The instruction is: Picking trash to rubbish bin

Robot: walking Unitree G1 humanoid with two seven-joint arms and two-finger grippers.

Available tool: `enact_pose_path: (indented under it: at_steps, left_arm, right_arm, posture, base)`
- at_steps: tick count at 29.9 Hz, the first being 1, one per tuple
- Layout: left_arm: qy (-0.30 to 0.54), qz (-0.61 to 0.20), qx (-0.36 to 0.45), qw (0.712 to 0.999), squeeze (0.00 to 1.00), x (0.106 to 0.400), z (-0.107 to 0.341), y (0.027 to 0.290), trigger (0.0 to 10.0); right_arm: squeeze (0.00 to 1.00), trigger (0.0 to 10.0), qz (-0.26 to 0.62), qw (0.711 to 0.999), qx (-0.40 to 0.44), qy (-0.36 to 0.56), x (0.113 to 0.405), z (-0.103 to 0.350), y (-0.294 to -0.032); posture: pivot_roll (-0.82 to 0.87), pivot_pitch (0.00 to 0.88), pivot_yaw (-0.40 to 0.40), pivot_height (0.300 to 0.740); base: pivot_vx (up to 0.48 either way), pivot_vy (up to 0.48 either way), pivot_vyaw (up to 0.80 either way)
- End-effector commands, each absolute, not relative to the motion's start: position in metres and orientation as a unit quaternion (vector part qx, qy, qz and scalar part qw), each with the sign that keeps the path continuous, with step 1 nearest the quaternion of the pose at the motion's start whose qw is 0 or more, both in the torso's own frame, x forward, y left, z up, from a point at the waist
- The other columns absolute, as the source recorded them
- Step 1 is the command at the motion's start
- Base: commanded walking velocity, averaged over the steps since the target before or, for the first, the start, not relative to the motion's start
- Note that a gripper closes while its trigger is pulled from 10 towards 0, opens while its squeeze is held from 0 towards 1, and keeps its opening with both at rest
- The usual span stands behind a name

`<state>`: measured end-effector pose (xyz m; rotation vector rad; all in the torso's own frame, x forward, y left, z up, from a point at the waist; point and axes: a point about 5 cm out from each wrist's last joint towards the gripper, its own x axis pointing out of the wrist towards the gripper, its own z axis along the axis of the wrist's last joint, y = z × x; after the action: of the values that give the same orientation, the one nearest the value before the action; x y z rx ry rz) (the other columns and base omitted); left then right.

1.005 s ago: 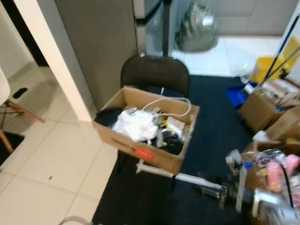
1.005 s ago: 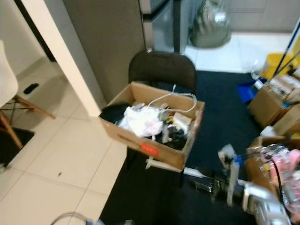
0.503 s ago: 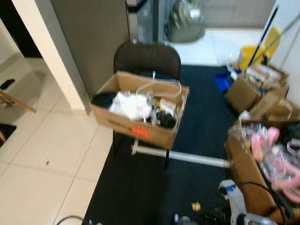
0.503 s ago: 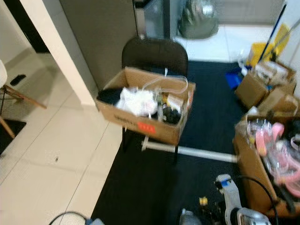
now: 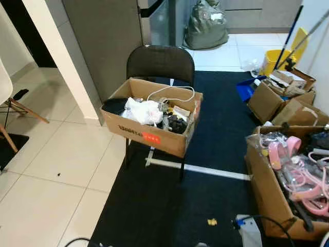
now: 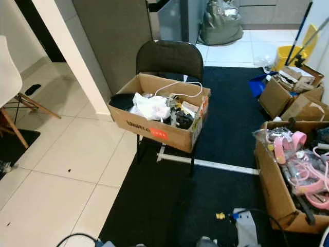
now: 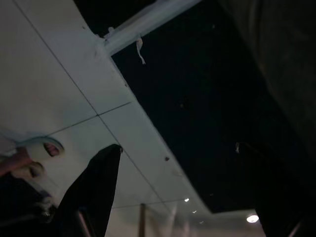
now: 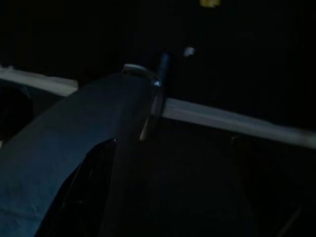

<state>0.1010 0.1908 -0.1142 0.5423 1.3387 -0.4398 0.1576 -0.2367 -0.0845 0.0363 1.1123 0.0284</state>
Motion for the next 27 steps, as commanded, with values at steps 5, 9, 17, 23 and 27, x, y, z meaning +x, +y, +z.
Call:
enact_pose_path:
  at_steps: [5, 9, 17, 23, 27]
  left_arm:
    - [0.587, -0.198, 0.241, 0.747, 0.0, 0.119, -0.11, 0.185, 10.0]
    - [0.585, -0.191, 0.24, 0.751, 0.0, 0.123, -0.108, 0.193, 10.0]
    - [0.586, -0.183, 0.243, 0.751, 0.0, 0.124, -0.105, 0.207, 10.0]
    - [0.587, -0.183, 0.244, 0.75, 0.0, 0.122, -0.105, 0.21, 10.0]
    - [0.589, -0.185, 0.242, 0.749, 0.0, 0.118, -0.107, 0.205, 10.0]
  right_arm:
    - [0.0, 10.0, 0.015, 0.829, 0.003, 0.558, 0.14, -0.094, -0.23]
    - [0.0, 10.0, 0.01, 0.829, -0.007, 0.559, 0.139, -0.094, -0.231]
    - [0.0, 10.0, 0.013, 0.827, -0.013, 0.562, 0.138, -0.095, -0.23]
    - [0.0, 10.0, 0.015, 0.826, -0.018, 0.563, 0.139, -0.096, -0.227]
    - [0.0, 10.0, 0.018, 0.824, -0.023, 0.566, 0.137, -0.097, -0.224]
  posture:
    - [-0.05, 0.07, 0.06, 0.74]
    - [-0.05, 0.07, 0.06, 0.74]
    - [-0.05, 0.069, 0.056, 0.74]
    - [-0.05, 0.065, 0.058, 0.74]
    - [-0.05, 0.065, 0.058, 0.74]
  base:
    - [-0.431, 0.0, 0.0]
    - [-0.178, 0.0, 0.0]
    - [0.0, 0.0, 0.0]
    - [0.0, 0.0, 0.0]
    - [0.0, 0.0, 0.0]
